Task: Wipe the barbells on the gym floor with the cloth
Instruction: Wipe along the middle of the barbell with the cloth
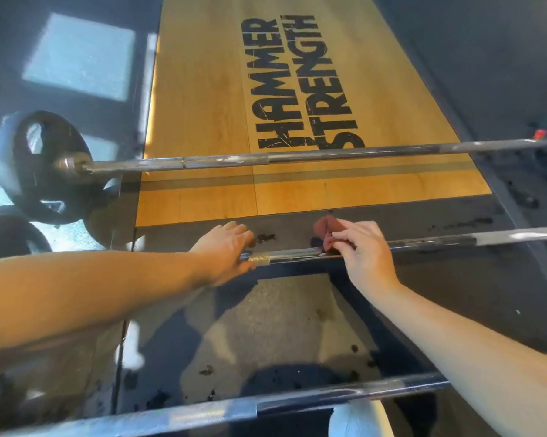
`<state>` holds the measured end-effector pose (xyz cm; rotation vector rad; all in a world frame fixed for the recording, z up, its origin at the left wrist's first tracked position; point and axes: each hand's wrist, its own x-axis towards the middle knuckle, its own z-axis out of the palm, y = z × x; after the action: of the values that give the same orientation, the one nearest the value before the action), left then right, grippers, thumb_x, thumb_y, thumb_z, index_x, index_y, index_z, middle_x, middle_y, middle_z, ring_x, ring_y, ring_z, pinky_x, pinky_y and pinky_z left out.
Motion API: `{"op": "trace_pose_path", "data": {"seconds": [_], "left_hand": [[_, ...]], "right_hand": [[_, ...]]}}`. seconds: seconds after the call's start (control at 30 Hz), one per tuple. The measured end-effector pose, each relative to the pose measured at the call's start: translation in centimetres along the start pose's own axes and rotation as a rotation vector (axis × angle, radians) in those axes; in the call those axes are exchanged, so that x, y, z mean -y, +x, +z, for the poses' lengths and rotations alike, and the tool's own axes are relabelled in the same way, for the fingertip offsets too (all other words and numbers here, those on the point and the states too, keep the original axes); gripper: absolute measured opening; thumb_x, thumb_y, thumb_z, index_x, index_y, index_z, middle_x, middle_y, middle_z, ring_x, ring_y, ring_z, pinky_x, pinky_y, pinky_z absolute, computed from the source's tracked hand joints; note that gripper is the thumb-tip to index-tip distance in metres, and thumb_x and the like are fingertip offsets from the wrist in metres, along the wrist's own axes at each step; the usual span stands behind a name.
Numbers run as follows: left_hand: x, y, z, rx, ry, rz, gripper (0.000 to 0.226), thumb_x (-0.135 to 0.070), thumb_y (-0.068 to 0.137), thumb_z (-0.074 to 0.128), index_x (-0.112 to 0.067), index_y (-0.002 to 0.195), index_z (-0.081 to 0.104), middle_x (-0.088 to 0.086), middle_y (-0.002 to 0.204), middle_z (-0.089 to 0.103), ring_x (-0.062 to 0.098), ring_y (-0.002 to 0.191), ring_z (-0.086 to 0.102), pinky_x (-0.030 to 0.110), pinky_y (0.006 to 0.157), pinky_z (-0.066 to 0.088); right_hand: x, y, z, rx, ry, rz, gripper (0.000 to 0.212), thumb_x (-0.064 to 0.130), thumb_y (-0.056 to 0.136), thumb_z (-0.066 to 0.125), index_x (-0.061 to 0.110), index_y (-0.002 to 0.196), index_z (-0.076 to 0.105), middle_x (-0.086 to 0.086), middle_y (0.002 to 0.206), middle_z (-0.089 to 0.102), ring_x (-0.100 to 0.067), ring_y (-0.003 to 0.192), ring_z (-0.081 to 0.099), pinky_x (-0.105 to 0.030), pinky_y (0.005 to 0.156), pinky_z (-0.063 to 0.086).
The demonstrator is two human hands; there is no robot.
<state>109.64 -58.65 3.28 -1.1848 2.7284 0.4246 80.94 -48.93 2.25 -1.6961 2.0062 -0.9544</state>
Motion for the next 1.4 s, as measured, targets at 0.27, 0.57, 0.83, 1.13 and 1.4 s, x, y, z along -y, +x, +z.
{"op": "trace_pose_path", "data": {"seconds": [0.27, 0.57, 0.83, 1.13, 1.4], "left_hand": [[-0.5, 0.7, 0.7, 0.044, -0.027, -0.085, 0.031, -0.052, 0.094, 0.065, -0.024, 0.108, 0.066, -0.004, 0.106, 0.067, 0.02, 0.103, 0.062, 0.032, 0.085, 0.05], [-0.7, 0.4, 1.4, -0.007, -0.125, -0.157, 0.028, -0.047, 0.089, 0.073, -0.024, 0.106, 0.069, -0.002, 0.105, 0.065, 0.02, 0.099, 0.061, 0.035, 0.082, 0.053], [-1.3, 0.7, 1.8, -0.131, -0.346, 0.135, 0.028, -0.022, 0.084, 0.082, -0.017, 0.109, 0.071, -0.002, 0.109, 0.065, 0.021, 0.103, 0.059, 0.04, 0.092, 0.053], [-0.9, 2.4, 2.6, -0.151, -0.308, 0.278, 0.038, -0.05, 0.09, 0.064, -0.02, 0.112, 0.071, -0.004, 0.113, 0.062, 0.021, 0.1, 0.061, 0.041, 0.085, 0.056], [-1.0, 2.5, 2.7, -0.128, -0.28, 0.283, 0.045, -0.054, 0.092, 0.051, -0.017, 0.106, 0.072, -0.005, 0.108, 0.063, 0.021, 0.094, 0.058, 0.035, 0.084, 0.05]], "right_hand": [[5.5, -3.3, 10.2, 0.21, -0.084, -0.247, 0.018, 0.012, 0.092, 0.064, 0.016, 0.102, 0.078, -0.003, 0.132, 0.068, -0.026, 0.13, 0.057, -0.045, 0.094, 0.053], [-8.2, -3.6, -2.5, 0.045, -0.191, -0.062, 0.024, -0.012, 0.093, 0.06, 0.007, 0.096, 0.075, -0.002, 0.146, 0.057, -0.015, 0.144, 0.044, -0.045, 0.117, 0.041], [0.5, -4.0, 5.1, 0.133, -0.093, -0.058, 0.018, 0.0, 0.098, 0.056, 0.007, 0.099, 0.073, -0.009, 0.145, 0.059, -0.026, 0.144, 0.045, -0.04, 0.12, 0.033], [-11.7, 0.7, -7.8, -0.046, -0.255, 0.304, 0.029, 0.018, 0.108, 0.045, 0.013, 0.13, 0.064, -0.004, 0.135, 0.063, -0.023, 0.126, 0.056, -0.032, 0.11, 0.041], [-12.3, 3.2, -8.1, -0.263, -0.194, 0.62, 0.024, 0.015, 0.103, 0.052, 0.016, 0.119, 0.069, 0.001, 0.116, 0.063, -0.019, 0.107, 0.058, -0.027, 0.099, 0.041]]}}
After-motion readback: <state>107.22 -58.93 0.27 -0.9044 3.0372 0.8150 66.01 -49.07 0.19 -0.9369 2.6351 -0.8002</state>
